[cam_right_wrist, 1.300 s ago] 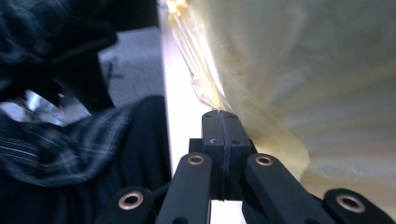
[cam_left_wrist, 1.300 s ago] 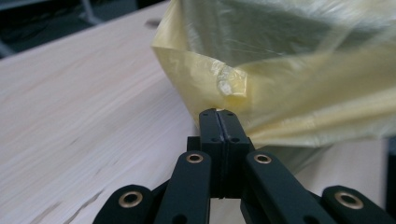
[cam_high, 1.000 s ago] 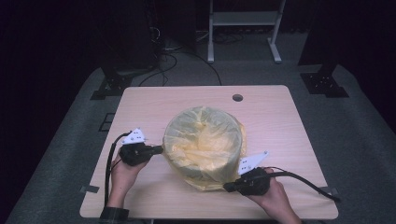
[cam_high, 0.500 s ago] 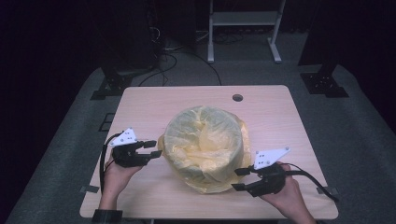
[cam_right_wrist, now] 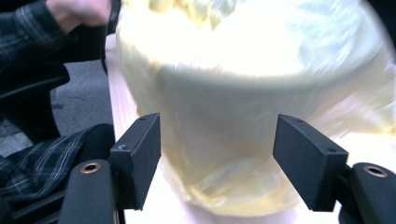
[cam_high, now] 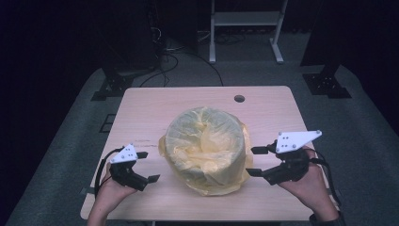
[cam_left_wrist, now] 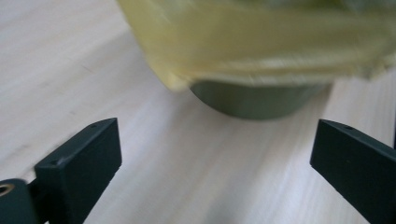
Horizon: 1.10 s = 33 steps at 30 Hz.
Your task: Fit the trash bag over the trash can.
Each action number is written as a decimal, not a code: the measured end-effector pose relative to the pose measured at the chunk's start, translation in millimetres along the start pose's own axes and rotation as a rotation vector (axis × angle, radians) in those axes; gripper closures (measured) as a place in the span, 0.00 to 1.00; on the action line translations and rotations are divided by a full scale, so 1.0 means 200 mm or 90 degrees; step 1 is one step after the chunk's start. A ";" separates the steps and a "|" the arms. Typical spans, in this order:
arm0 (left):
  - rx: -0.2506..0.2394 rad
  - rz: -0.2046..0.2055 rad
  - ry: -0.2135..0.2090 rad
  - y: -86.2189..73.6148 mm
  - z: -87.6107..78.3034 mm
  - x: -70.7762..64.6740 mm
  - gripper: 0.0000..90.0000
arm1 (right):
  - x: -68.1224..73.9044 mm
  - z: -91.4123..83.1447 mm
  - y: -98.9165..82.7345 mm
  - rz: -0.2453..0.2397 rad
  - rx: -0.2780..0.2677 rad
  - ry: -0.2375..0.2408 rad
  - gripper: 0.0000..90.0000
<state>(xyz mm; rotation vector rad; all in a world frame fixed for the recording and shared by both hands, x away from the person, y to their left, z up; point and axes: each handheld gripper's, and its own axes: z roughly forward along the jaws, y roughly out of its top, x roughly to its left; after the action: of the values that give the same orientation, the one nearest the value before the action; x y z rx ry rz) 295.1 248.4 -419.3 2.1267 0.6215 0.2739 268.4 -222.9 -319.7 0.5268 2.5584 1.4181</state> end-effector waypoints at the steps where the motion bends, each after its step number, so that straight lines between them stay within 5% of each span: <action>1: 0.008 0.003 -0.004 -0.02 0.01 -0.01 0.00 | -0.01 -0.01 0.02 -0.002 -0.004 -0.003 0.34; 9: 0.045 0.024 -0.005 -0.15 0.08 -0.06 0.00 | -0.08 -0.02 0.19 -0.015 -0.035 -0.013 0.32; 18: 0.082 0.028 -0.008 -0.21 0.18 -0.03 0.00 | -0.14 0.13 0.39 -0.034 -0.024 0.002 0.32; 25: 0.091 0.029 -0.022 -0.23 0.22 -0.03 0.00 | -0.18 0.33 0.46 -0.043 0.032 0.020 0.32; 33: 0.089 0.036 -0.022 -0.23 0.23 -0.04 0.00 | -0.21 0.52 0.43 -0.041 0.092 0.037 0.32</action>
<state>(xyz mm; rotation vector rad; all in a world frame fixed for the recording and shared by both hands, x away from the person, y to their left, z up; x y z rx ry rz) 292.5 234.5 -483.4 2.2811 0.5751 0.2303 358.3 -115.3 -303.5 0.4248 2.7113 1.2529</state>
